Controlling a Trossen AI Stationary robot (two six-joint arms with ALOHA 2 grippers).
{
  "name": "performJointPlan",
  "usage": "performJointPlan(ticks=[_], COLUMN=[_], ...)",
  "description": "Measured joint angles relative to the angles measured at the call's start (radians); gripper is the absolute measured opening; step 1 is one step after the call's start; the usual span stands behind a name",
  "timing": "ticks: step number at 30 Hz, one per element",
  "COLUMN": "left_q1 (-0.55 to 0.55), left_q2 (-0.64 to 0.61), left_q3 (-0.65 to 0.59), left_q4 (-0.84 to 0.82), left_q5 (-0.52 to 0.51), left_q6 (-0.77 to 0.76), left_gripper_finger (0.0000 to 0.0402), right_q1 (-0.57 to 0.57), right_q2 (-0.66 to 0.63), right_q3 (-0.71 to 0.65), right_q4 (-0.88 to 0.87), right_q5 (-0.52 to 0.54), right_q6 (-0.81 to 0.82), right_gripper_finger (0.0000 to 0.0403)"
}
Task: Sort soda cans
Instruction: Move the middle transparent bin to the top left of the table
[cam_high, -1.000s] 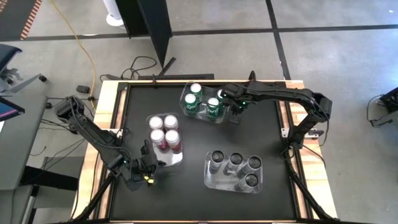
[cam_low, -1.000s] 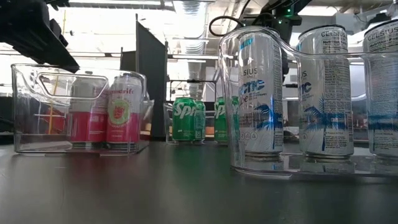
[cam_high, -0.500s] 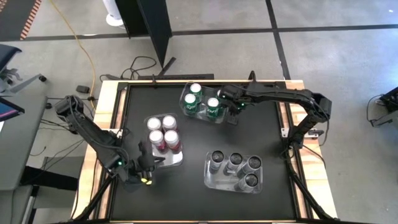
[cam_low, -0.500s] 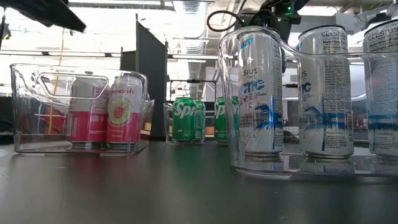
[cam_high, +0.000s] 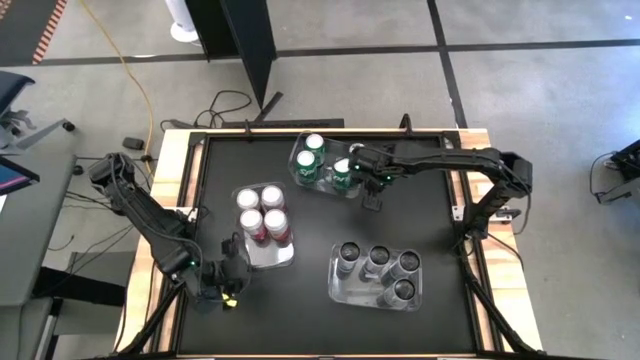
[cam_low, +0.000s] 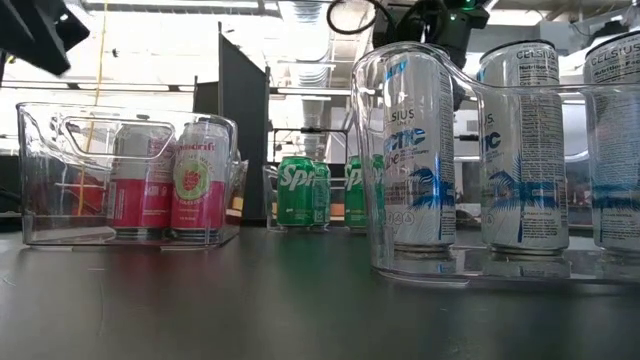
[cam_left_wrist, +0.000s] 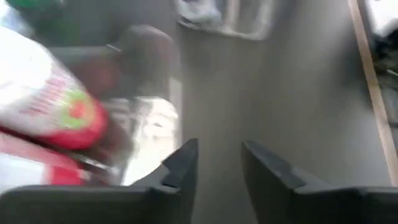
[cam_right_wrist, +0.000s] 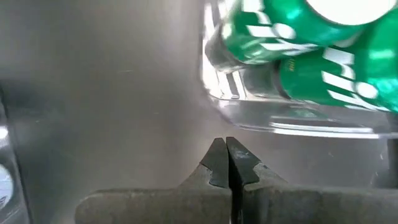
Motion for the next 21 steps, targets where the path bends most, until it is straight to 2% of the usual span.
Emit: performJointPlan(ticks=[3,7,11,15,21], left_q1=[0.003,0.028,0.071,0.104,0.131], left_q2=[0.021,0.1,0.211,0.282,0.314], left_q3=[-0.011,-0.027,-0.028,-0.025,-0.022], left_q4=[0.104,0.21,0.198,0.206,0.178], left_q5=[0.029,0.067,0.14,0.129,0.116], left_q6=[0.027,0.105,0.072,0.044,0.042], left_gripper_finger=[0.0137,0.0113,0.0059,0.0009,0.0007], right_q1=[0.017,0.027,0.032,0.038,0.057], right_q2=[0.0,0.0,0.0,0.0,0.0], right_q3=[0.0,0.0,0.0,0.0,0.0], right_q4=[0.008,0.034,0.056,0.054,0.054], right_q5=[-0.002,-0.002,-0.002,-0.001,0.008], right_q6=[0.0,0.0,0.007,0.008,0.01], right_gripper_finger=[0.0,0.0,0.0,0.0,0.0])
